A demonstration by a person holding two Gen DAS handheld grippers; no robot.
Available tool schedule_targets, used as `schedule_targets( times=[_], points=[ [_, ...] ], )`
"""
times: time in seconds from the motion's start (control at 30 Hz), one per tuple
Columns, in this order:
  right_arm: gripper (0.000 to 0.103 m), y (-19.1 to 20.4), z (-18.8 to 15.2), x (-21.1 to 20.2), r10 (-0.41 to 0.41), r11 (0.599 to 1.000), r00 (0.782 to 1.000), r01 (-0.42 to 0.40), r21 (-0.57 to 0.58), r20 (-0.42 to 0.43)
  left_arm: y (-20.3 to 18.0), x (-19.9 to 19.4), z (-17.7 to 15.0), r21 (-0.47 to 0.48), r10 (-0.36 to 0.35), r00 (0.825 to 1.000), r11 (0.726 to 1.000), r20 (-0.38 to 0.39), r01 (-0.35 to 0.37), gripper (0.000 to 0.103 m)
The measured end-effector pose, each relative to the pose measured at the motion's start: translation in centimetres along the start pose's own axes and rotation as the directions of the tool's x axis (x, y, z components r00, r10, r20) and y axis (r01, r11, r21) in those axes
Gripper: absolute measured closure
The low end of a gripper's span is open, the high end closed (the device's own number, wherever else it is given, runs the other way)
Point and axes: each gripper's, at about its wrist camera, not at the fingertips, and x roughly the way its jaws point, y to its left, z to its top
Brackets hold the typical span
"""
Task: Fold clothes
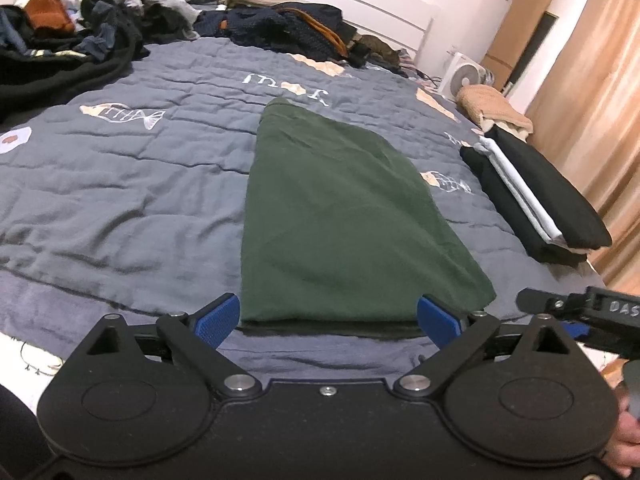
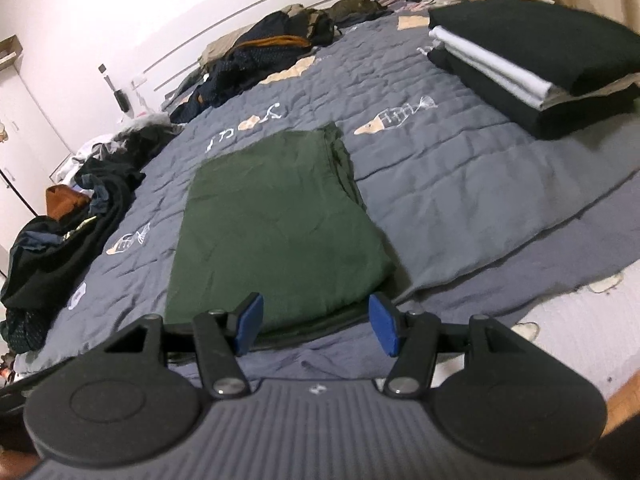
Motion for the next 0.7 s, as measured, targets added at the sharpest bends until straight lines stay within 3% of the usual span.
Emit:
schedule_targets(
  times=[0.2, 0.4, 0.7],
  points=[
    [0.045, 1.0, 0.9, -2.8, -0.043, 0.999, 0.999, 0.043, -0.008, 0.009, -0.4, -1.9, 0.7, -0.014, -0.016, 1.000, 1.000, 0.021, 0.017, 0.007],
    [0.044, 2.0, 2.2, -5.3, -0.056, 0.998, 0.998, 0.057, -0.028, 0.035, -1.6, -4.7, 1.6, 0.053, -0.008, 0.999, 0.999, 0.054, 0.005, 0.006],
    [0.042, 2.8, 2.8, -6.1, -0.068, 0.997, 0.997, 0.069, -0.043, 0.037, -2.6, -7.7, 2.2, 0.086, -0.003, 0.998, 0.996, 0.059, -0.002, 0.005]
  ],
)
